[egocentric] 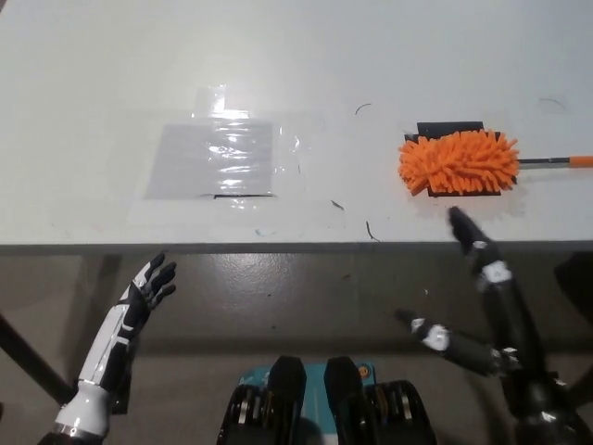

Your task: The robot uses it right hand to pick up an extended orange duster kept in the middle of the desk and presses its handle against the desk to collapse it

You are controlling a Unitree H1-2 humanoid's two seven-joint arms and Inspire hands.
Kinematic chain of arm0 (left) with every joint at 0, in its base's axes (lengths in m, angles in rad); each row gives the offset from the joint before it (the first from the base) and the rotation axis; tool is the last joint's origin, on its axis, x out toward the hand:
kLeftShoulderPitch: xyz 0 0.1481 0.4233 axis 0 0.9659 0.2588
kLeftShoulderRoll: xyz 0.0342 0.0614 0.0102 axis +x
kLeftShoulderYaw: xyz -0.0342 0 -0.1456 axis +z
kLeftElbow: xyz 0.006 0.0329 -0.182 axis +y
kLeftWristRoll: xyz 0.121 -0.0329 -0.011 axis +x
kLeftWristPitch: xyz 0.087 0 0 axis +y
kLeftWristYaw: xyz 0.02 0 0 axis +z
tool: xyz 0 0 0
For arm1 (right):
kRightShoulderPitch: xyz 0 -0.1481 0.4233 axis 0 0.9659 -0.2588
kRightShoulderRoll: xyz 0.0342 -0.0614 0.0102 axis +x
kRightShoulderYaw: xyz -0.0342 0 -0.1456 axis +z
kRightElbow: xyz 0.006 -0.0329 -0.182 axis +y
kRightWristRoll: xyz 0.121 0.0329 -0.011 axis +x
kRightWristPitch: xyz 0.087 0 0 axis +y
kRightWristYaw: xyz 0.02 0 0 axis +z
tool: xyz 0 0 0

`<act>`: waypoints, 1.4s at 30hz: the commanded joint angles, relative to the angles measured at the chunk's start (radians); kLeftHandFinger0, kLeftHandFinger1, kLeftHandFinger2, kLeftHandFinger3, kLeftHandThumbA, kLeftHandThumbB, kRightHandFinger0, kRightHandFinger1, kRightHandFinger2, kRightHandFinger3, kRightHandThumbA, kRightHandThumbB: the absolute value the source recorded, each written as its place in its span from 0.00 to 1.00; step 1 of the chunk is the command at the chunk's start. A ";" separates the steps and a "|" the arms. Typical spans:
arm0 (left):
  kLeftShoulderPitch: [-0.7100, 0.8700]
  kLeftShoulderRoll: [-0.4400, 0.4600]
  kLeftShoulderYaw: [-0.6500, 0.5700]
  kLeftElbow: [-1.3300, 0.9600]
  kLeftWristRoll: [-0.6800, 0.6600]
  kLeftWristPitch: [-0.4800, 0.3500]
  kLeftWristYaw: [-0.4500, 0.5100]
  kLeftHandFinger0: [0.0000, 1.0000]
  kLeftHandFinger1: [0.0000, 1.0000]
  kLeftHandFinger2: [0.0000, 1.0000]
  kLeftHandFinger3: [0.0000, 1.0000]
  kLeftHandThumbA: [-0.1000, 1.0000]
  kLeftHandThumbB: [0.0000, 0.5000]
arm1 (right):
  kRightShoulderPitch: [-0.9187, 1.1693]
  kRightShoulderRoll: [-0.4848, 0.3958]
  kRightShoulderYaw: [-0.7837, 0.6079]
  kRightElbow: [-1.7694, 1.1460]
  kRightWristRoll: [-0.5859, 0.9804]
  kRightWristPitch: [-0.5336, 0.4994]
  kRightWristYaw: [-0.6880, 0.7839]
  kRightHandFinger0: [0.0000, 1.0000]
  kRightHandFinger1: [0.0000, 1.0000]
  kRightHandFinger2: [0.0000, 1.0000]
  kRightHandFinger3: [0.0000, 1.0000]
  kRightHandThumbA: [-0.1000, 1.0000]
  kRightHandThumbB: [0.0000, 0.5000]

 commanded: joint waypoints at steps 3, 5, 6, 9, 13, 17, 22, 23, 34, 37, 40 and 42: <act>0.004 0.003 0.004 -0.067 -0.043 -0.054 -0.036 1.00 1.00 1.00 1.00 1.00 0.42 | -0.072 -0.054 -0.072 -0.213 -0.052 0.026 0.003 1.00 1.00 1.00 1.00 0.89 0.40; 0.002 0.001 0.002 -0.068 -0.050 -0.054 -0.034 1.00 1.00 1.00 1.00 1.00 0.44 | -0.121 -0.102 -0.089 -0.262 -0.052 0.118 0.039 1.00 1.00 1.00 1.00 0.93 0.47; 0.003 0.001 0.001 -0.069 -0.046 -0.054 -0.033 1.00 1.00 1.00 1.00 1.00 0.43 | -0.162 -0.146 -0.098 -0.277 -0.043 0.182 0.071 1.00 1.00 1.00 1.00 0.94 0.51; 0.006 0.002 0.000 -0.074 -0.048 -0.050 -0.035 1.00 1.00 1.00 1.00 1.00 0.42 | -0.221 -0.212 -0.101 -0.269 -0.029 0.254 0.108 1.00 1.00 1.00 1.00 0.97 0.57; 0.008 0.002 0.001 -0.069 -0.053 -0.052 -0.040 1.00 1.00 1.00 1.00 1.00 0.42 | -0.415 -0.375 -0.078 -0.191 -0.045 0.461 0.235 1.00 1.00 1.00 1.00 1.00 0.79; 0.009 0.000 0.001 -0.069 -0.053 -0.053 -0.040 1.00 1.00 1.00 1.00 1.00 0.42 | -0.609 -0.447 -0.015 -0.052 -0.086 0.527 0.315 1.00 1.00 1.00 1.00 1.00 0.77; 0.012 0.000 0.001 -0.071 -0.046 -0.053 -0.041 1.00 1.00 1.00 1.00 1.00 0.42 | -0.869 -0.485 0.116 0.223 -0.166 0.567 0.432 1.00 1.00 1.00 1.00 0.98 0.75; 0.011 0.000 0.001 -0.071 -0.046 -0.053 -0.041 1.00 1.00 1.00 1.00 1.00 0.42 | -0.876 -0.488 0.124 0.230 -0.166 0.566 0.431 1.00 1.00 1.00 1.00 0.98 0.75; 0.017 -0.005 0.000 -0.076 -0.044 -0.043 -0.040 1.00 1.00 1.00 1.00 1.00 0.44 | -1.193 -0.411 0.368 0.820 -0.296 0.487 0.499 1.00 1.00 1.00 1.00 1.00 0.91; 0.018 -0.003 -0.001 -0.073 -0.046 -0.041 -0.044 1.00 1.00 1.00 1.00 1.00 0.44 | -1.263 -0.375 0.423 1.019 -0.318 0.455 0.495 1.00 1.00 1.00 1.00 1.00 0.86; 0.018 -0.003 -0.001 -0.073 -0.046 -0.041 -0.044 1.00 1.00 1.00 1.00 1.00 0.44 | -1.277 -0.371 0.438 1.053 -0.311 0.439 0.488 1.00 1.00 1.00 1.00 1.00 0.86; 0.019 0.000 0.000 -0.072 -0.046 -0.040 -0.045 1.00 1.00 1.00 1.00 1.00 0.43 | -1.332 -0.338 0.497 1.194 -0.351 0.419 0.482 1.00 1.00 1.00 1.00 1.00 0.82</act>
